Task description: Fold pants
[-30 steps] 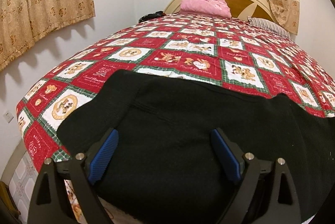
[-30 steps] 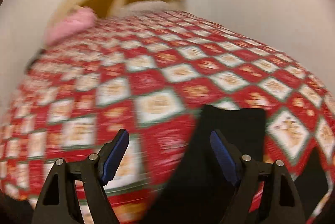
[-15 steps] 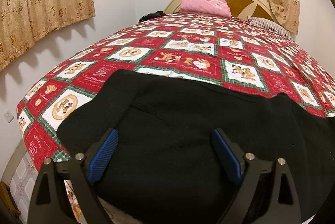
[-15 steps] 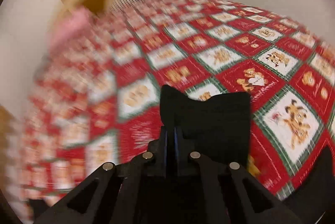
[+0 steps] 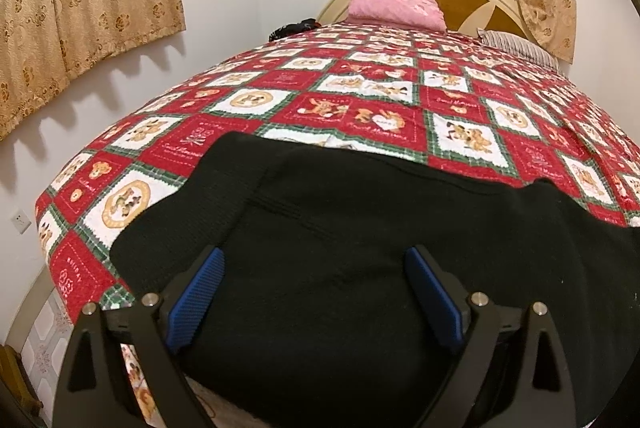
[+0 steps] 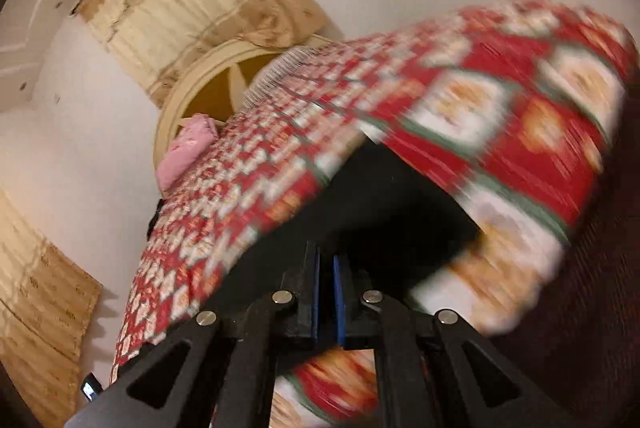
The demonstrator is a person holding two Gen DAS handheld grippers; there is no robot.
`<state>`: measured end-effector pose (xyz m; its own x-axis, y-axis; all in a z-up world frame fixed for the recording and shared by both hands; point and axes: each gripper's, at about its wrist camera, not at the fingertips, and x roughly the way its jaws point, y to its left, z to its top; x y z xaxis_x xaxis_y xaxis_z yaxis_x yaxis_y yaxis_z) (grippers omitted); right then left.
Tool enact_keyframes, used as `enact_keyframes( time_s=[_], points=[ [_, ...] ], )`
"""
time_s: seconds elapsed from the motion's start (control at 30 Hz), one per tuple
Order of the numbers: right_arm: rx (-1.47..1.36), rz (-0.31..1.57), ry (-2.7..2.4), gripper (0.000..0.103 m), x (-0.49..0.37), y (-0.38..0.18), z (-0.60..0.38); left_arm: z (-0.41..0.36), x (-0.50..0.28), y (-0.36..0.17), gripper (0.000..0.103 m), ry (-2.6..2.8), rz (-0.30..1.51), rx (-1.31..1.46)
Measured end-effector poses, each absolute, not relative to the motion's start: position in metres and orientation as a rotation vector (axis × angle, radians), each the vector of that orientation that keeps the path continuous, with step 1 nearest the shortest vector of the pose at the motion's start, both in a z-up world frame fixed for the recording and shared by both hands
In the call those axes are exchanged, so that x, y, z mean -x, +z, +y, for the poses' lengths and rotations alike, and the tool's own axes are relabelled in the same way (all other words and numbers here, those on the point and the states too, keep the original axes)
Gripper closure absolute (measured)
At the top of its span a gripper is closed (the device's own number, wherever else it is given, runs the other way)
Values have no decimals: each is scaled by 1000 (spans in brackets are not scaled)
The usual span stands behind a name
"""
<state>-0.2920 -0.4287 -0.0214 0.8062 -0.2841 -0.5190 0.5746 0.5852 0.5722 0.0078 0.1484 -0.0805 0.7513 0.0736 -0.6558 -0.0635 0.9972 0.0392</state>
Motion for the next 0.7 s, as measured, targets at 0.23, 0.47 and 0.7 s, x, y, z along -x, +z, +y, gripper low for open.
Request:
enact_keyframes(
  time_s=[0.23, 0.47, 0.7],
  points=[
    [-864, 476, -506, 93, 302, -34, -440, 147, -9, -80, 6, 87, 720, -23],
    [-465, 362, -832, 54, 313, 34, -422, 146, -9, -80, 5, 98, 720, -32],
    [-364, 658, -725, 52, 218, 11, -470, 145, -10, -80, 4, 98, 726, -34]
  ],
)
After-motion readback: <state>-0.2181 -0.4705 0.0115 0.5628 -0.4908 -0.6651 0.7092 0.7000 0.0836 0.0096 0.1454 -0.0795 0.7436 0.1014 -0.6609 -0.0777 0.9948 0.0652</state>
